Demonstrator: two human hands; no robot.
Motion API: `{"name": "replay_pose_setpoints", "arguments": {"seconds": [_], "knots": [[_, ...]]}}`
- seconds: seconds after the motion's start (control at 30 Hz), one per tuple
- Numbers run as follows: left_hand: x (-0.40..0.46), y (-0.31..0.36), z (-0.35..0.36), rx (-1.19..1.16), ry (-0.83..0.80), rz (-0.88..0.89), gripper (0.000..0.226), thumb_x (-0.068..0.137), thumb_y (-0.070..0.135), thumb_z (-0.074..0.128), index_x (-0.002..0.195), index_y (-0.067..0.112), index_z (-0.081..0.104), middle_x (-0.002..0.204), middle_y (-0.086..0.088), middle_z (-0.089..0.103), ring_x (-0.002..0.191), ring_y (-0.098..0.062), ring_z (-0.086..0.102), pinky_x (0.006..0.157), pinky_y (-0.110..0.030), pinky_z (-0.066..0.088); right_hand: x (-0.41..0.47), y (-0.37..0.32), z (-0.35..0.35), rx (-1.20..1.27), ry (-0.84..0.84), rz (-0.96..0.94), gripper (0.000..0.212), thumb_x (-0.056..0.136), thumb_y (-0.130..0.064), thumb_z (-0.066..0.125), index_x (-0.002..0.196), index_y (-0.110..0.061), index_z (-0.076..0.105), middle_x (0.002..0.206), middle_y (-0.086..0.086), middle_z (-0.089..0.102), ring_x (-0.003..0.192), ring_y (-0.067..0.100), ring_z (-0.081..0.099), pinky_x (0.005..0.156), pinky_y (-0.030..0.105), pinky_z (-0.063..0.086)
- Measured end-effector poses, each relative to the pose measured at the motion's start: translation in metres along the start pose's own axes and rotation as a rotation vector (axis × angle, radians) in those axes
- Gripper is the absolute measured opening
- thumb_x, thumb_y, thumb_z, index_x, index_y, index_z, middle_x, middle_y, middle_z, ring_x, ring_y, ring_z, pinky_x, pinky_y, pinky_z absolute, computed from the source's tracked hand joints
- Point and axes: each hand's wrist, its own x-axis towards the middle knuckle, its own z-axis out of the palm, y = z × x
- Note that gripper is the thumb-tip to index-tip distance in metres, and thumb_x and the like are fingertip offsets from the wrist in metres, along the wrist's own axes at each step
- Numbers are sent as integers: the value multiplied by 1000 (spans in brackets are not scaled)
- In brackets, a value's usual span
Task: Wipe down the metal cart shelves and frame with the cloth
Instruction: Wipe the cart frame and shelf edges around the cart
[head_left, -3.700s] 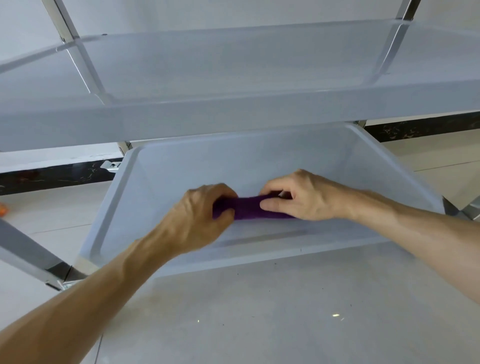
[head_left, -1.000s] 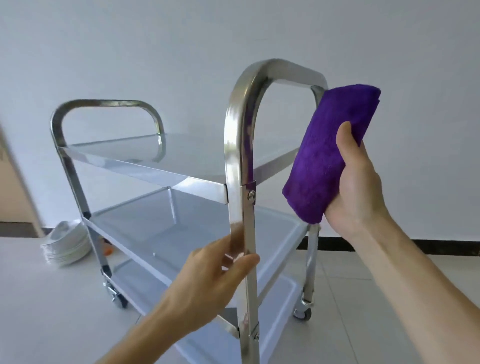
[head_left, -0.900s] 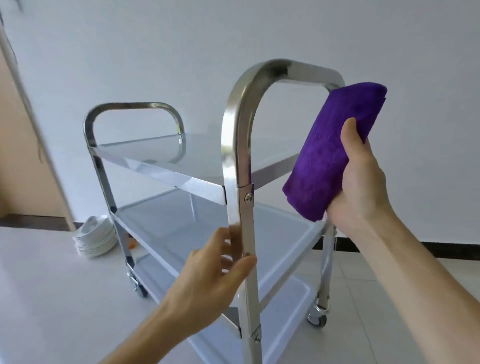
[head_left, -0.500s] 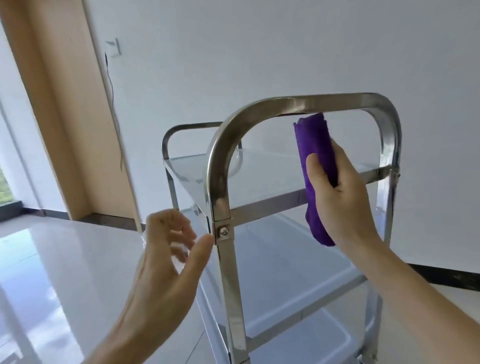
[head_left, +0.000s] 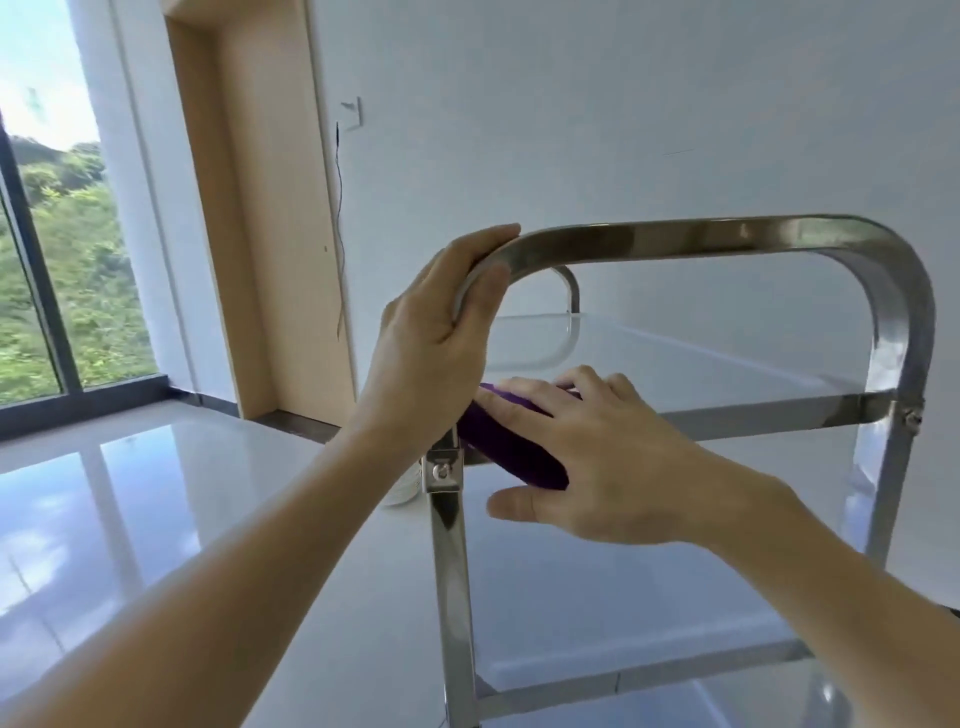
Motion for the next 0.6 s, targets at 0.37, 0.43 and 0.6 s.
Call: {"name": "replay_pose_setpoints", "arguments": {"seconds": [0.37, 0.43, 0.6], "knots": [[-6, -30, -23, 203, 78, 60, 41, 98, 30, 60, 138, 30, 51, 116, 19, 63, 99, 5, 59, 86, -10, 43, 48, -53, 42, -156, 478, -14, 47, 89, -28, 62, 132, -17, 48, 117, 0, 64, 106, 25, 61, 88, 42, 47], [-7, -38, -28, 224, 68, 77, 44, 97, 19, 60, 140, 27, 49, 114, 21, 59, 93, 12, 54, 82, -4, 37, 48, -46, 45, -169, 488, -28, 52, 87, -29, 64, 135, -19, 48, 121, -2, 64, 108, 22, 61, 88, 39, 47], [-7, -48, -30, 212, 101, 118, 44, 99, 11, 55, 141, 25, 47, 118, 28, 53, 97, 12, 53, 87, -8, 41, 9, 24, 51, -196, 606, 61, 55, 75, -30, 76, 127, -18, 62, 118, -5, 67, 106, 21, 64, 86, 40, 50]]}}
